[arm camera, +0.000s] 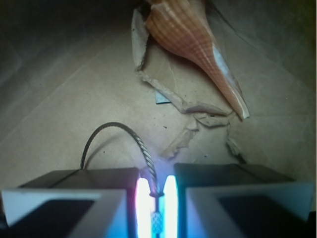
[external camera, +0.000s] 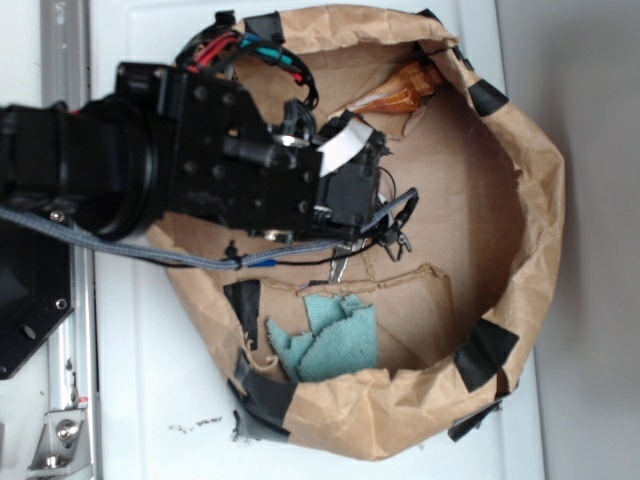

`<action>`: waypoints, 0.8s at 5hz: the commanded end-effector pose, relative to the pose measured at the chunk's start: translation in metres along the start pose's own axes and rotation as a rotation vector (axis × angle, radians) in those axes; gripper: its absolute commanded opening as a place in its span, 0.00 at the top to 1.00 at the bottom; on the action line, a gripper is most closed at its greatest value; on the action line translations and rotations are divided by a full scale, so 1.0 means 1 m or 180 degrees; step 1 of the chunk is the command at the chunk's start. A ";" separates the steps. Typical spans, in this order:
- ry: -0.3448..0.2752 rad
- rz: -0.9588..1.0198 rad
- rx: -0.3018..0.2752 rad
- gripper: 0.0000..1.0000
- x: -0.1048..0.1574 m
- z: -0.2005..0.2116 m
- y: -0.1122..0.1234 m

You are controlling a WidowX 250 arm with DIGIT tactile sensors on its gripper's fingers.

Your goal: Grab the silver keys.

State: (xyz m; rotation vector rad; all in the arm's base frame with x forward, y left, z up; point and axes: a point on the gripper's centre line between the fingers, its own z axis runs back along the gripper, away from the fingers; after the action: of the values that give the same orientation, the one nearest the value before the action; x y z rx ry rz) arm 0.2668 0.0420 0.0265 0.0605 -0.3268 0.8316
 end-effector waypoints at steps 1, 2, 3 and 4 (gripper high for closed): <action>-0.0015 -0.0008 -0.0003 1.00 0.009 0.028 0.007; 0.0322 0.0051 -0.0278 1.00 0.018 0.076 -0.008; 0.0467 -0.0180 -0.1092 1.00 0.015 0.131 -0.004; 0.0435 -0.0171 -0.0734 1.00 0.034 0.156 -0.020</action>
State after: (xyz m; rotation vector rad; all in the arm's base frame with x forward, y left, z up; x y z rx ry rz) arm 0.2576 0.0208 0.1660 -0.1906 -0.2344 0.7473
